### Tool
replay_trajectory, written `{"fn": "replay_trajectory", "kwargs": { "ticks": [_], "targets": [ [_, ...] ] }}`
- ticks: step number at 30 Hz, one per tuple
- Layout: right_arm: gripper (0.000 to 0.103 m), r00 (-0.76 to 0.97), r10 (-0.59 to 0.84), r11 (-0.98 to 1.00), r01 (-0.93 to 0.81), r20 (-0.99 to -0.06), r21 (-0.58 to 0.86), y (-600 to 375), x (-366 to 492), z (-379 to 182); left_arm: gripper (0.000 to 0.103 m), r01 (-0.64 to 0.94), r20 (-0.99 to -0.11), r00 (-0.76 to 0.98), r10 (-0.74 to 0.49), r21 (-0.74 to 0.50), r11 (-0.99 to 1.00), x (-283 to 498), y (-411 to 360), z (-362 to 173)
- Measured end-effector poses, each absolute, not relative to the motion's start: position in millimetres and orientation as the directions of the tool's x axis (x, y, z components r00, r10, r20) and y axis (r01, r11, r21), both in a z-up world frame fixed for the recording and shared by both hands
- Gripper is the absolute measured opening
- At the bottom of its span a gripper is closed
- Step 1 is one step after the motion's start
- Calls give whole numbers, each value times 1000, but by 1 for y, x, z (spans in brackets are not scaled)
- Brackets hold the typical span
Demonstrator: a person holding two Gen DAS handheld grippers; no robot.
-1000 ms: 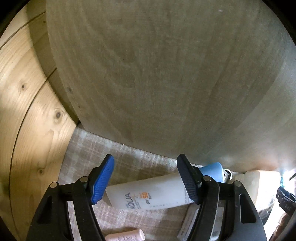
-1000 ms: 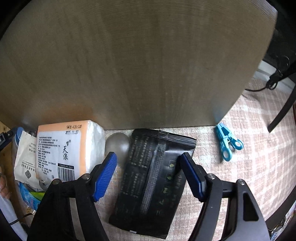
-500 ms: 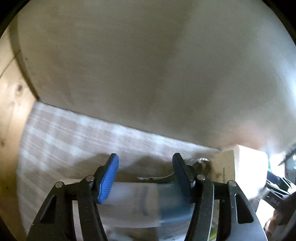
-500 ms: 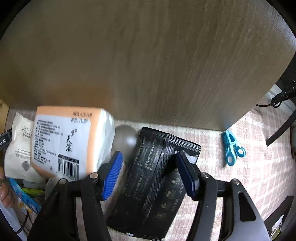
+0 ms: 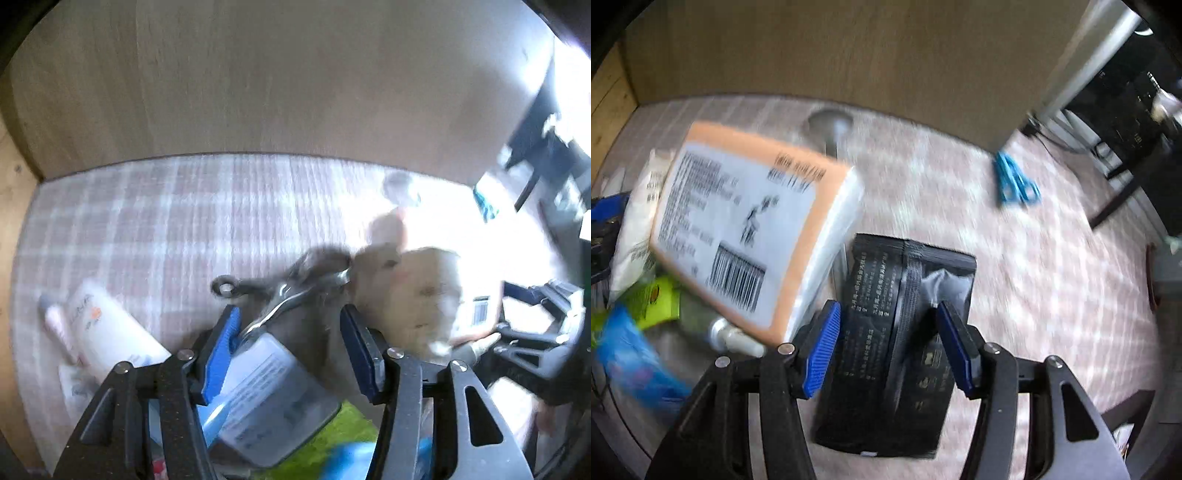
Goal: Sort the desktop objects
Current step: 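Grasp the orange-edged tissue pack with the left tool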
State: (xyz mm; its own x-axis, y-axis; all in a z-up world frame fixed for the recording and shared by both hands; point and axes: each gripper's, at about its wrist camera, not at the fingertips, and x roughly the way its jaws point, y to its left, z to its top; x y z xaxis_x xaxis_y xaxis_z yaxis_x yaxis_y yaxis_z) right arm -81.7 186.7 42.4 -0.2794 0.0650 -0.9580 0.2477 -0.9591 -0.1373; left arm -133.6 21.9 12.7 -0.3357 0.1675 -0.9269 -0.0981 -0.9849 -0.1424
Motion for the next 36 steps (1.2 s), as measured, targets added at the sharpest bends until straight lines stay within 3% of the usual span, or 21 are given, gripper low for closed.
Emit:
{"fn": "replay_trajectory", "kwargs": {
  "ticks": [8,16,20,26,36],
  "targets": [
    [54,-249,55,-952,277,-967,-126,199,-8,50,53,-169,-950,-244,195,-156,-973,-51,43,2],
    [53,-229,0,-972,229,-974,-54,229,28,80,50,-130,-918,-359,171,-133,-983,-11,13,53],
    [54,-294,-92,-986,157,-952,47,237,20,112,50,-183,-894,-375,244,-187,-965,-73,-4,83],
    [54,-357,-138,-989,94,-924,111,237,-34,122,50,-273,-878,-337,340,-254,-928,-89,57,73],
    [54,-330,-191,-982,68,-925,179,235,-86,100,53,-192,-902,-378,207,-142,-971,-122,62,63]
  ]
}}
